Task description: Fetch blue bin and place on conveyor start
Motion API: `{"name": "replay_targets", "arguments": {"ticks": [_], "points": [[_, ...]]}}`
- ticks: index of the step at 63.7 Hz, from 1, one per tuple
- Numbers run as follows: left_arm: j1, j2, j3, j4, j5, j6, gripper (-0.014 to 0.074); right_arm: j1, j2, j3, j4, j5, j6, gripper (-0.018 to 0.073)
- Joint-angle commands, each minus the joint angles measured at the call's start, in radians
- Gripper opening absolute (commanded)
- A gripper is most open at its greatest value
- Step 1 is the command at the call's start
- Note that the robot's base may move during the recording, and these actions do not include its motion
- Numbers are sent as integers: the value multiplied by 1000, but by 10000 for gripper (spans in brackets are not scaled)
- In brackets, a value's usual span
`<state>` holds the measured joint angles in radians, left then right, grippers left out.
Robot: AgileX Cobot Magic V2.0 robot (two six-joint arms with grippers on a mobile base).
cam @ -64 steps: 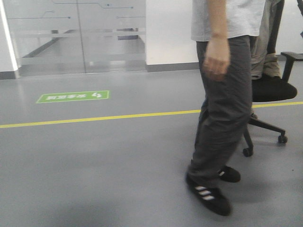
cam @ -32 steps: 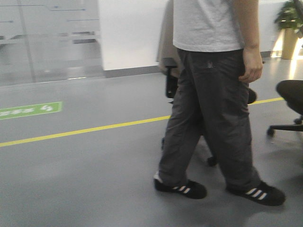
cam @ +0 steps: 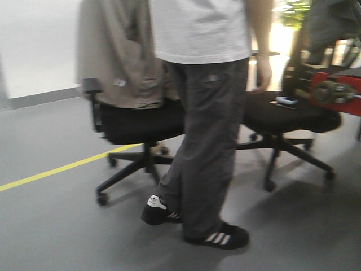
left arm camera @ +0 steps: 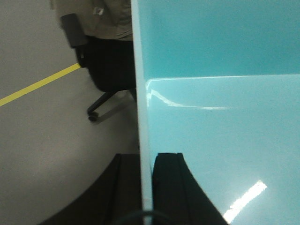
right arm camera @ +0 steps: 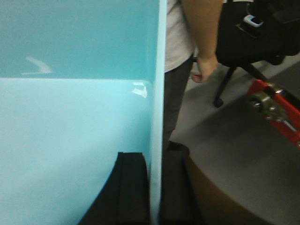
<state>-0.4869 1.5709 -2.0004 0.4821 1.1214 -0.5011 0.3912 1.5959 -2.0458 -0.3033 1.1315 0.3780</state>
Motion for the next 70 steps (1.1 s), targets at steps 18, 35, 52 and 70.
{"name": "replay_targets", "arguments": {"ticks": [18,35,52,70], "points": [[-6,-15,-10,0,-40,1,-111,1,-12,-5,-3,-40,-11,-162],[-6,-15,-10,0,-40,1,-111,1,-12,-5,-3,-40,-11,-162],[-6,-15,-10,0,-40,1,-111,1,-12,-5,-3,-40,-11,-162],[-6,-15,-10,0,-40,1,-111,1,-12,-5,-3,-44,-11,-162]]}}
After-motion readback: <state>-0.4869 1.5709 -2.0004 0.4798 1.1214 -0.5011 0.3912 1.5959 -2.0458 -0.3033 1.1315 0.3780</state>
